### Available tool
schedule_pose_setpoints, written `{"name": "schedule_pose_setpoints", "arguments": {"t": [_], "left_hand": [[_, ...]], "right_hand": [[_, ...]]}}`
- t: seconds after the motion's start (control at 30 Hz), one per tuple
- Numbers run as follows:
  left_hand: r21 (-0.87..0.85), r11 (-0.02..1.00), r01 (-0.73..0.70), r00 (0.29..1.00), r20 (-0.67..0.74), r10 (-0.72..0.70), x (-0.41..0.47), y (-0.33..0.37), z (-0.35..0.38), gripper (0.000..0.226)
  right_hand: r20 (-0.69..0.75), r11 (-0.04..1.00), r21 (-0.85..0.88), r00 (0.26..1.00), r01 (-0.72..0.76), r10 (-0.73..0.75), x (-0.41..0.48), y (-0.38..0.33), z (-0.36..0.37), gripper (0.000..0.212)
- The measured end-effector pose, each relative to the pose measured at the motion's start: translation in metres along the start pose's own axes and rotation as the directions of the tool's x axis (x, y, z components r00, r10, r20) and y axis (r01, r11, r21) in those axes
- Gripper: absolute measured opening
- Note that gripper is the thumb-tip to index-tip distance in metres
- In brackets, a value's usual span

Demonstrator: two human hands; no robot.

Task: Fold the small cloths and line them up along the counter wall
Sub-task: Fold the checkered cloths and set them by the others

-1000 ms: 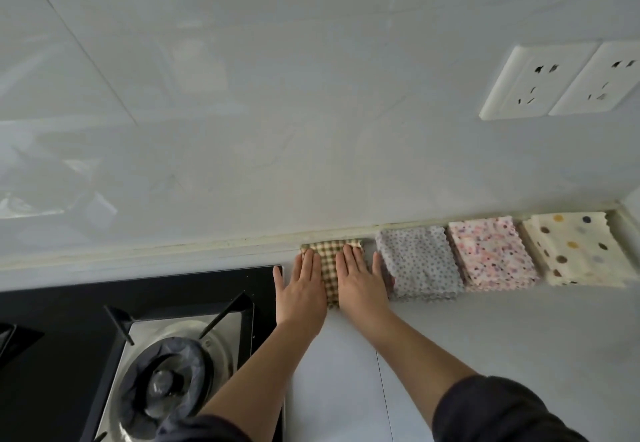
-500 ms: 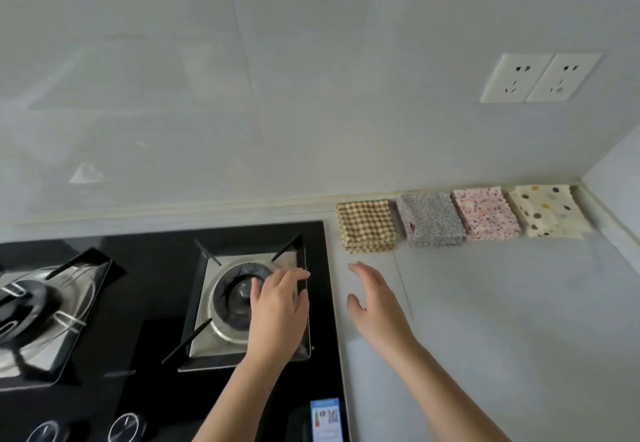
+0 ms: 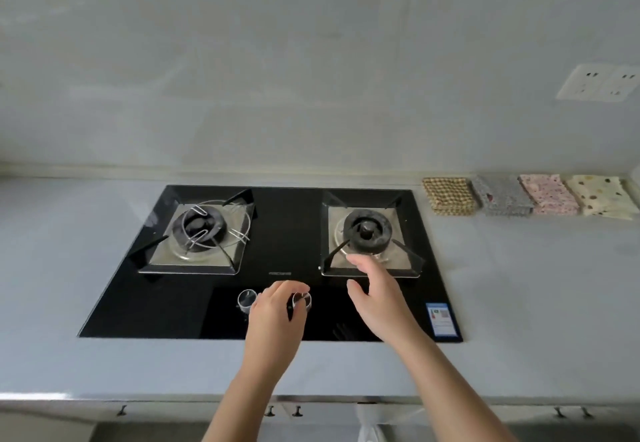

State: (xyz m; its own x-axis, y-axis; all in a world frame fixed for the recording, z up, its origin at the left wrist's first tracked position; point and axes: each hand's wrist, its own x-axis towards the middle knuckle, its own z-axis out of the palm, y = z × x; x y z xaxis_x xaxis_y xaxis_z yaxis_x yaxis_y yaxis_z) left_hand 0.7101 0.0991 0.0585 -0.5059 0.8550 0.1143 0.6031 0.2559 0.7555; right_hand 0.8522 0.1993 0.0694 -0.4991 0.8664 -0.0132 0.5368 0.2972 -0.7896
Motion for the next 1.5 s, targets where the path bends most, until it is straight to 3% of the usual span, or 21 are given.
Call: {"name": "schedule_pose_setpoints", "arguments": {"t": [0.27,0.53,0.77,1.03,1.3,1.5], "left_hand": [[-0.001,0.998,0.058,0.998,-0.039,-0.058,0.016,-0.059,-0.051,0.021],[0.118,0.987,0.112,0.993,-0.061,-0.105,0.070,-0.123,-0.112,0.020],[0.099,0.976,0.196,0.970,-0.166,-0.178,0.101,-0.178,-0.175,0.023],[0.093,0.968,0.233,0.964,-0.156,-0.217,0.130,-0.275,-0.246,0.022],[0.185,0.947,0.263,0.961,-0.133,-0.241,0.158,-0.424,-0.375,0.022],[0.229,0.888,0.398,0.909,-0.228,-0.348,0.156,-0.521,-0.464,0.018]], "right_hand": [[0.079,1.000,0.013,0.997,0.020,-0.021,0.025,-0.037,0.055,0.040],[0.189,0.995,0.084,0.980,0.053,-0.068,0.104,-0.071,0.136,0.036],[0.393,0.985,0.105,0.905,0.134,-0.165,0.162,-0.141,0.208,0.035],[0.422,0.986,0.068,0.891,0.149,-0.164,0.196,-0.202,0.287,0.032],[0.425,0.997,0.058,0.902,0.058,-0.078,0.212,-0.287,0.451,0.029],[0.593,0.992,-0.048,0.803,0.118,-0.067,0.220,-0.354,0.584,0.032]]}}
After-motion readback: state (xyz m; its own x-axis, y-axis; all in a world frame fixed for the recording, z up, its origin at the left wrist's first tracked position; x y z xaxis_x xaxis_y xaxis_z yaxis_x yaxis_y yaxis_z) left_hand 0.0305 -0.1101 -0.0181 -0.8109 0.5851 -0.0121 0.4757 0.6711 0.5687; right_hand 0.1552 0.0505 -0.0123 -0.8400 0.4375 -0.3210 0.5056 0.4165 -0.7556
